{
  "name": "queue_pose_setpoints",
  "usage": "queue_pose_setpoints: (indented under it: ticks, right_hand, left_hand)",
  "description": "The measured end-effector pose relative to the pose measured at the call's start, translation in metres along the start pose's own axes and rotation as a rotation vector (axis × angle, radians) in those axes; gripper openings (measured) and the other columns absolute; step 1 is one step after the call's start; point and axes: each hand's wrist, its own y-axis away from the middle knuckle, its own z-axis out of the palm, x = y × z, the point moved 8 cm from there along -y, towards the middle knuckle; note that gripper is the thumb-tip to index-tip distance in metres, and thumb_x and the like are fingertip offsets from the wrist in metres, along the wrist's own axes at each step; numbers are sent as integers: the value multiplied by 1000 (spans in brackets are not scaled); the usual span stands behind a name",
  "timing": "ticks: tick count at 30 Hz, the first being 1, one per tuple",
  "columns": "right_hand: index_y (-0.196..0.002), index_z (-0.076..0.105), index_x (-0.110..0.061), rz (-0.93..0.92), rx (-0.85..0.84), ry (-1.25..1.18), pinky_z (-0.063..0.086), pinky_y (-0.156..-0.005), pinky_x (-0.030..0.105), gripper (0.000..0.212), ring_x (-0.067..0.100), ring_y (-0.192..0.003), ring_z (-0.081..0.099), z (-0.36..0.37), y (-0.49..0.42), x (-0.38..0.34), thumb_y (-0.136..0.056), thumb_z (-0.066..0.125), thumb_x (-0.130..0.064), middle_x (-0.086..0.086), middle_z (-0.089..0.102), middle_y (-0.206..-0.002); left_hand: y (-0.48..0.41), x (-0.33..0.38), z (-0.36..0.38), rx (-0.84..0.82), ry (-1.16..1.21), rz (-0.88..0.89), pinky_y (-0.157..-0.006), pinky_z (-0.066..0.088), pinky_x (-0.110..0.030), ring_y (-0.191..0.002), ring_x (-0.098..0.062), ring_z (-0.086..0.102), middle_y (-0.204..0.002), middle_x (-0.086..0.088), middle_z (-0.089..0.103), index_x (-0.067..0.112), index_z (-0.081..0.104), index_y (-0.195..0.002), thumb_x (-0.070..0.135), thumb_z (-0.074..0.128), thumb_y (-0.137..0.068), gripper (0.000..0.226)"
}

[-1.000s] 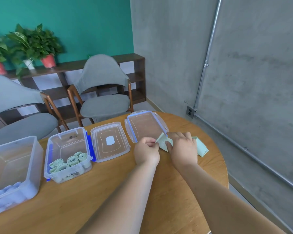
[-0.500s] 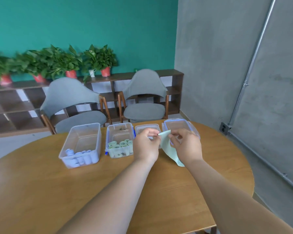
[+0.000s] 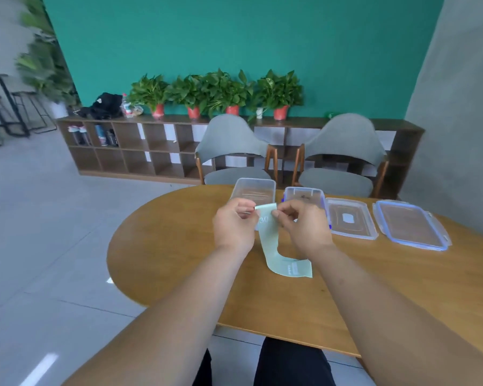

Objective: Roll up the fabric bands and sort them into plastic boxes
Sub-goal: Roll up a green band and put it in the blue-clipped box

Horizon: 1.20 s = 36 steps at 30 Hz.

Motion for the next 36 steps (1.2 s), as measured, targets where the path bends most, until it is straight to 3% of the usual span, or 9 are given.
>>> queue_pose_setpoints:
  ticks: [7,15,19,24,26,29,33,36]
  right_hand:
    - [-90,76,-36,-52,-126,-118,48,-67,13,5,-3,-76,67,87,-6,-67,-94,77,-32,-20,73,-82]
    - [-93,77,-24,-29,-230,-276,59,-67,25,4,8,-67,72,171,-24,-94,-96,75,-26,-8,76,-80]
    - [-95,77,-23,16,-259,-305,64,-72,38,5,11,-66,73,207,-48,-92,-95,75,-27,-5,77,-80]
    - [-93,77,-26,114,-227,-237,63,-73,35,7,8,-63,71,238,-85,-82,-95,73,-32,-7,75,-74]
    - [-100,77,-26,170,-227,-182,61,-76,34,10,9,-71,72,251,-97,-70,-96,69,-30,-9,77,-81]
    - [-122,73,-22,242,-280,-88,56,-86,29,28,19,-101,71,271,-102,-49,-96,62,-21,-4,77,-112]
    - [-126,72,-17,289,-340,37,52,-86,28,34,28,-111,68,288,-96,-26,-98,54,-11,5,75,-121]
    - [-128,70,-16,318,-352,94,52,-87,29,38,30,-113,66,291,-93,-15,-97,51,-7,6,73,-124]
  left_hand:
    - [-22,-23,-106,95,-75,12,-76,54,-16,-84,-2,71,-88,12,75,31,72,-88,11,81,-87,22]
    - [-63,-64,-167,151,-129,-65,-82,58,-24,-85,-3,72,-89,13,76,31,73,-90,16,83,-87,17]
    - [-92,-91,-175,155,-126,-138,-79,58,-24,-84,-2,72,-89,14,76,31,74,-92,19,83,-88,16]
    - [-136,-113,-166,90,-155,-244,-68,49,-19,-92,-3,69,-96,17,76,32,74,-100,18,80,-91,18]
    - [-150,-129,-157,18,-182,-299,-71,50,-20,-99,-6,68,-107,18,74,30,73,-115,14,77,-93,29]
    - [-157,-163,-146,-85,-262,-388,-80,53,-23,-107,-14,67,-124,13,69,26,62,-138,8,67,-97,45]
    - [-145,-204,-140,-142,-327,-542,-100,57,-38,-107,-19,68,-116,5,69,21,57,-144,6,58,-98,48]
    - [-138,-218,-136,-155,-305,-591,-99,58,-40,-107,-19,69,-112,6,69,19,56,-144,5,55,-97,49]
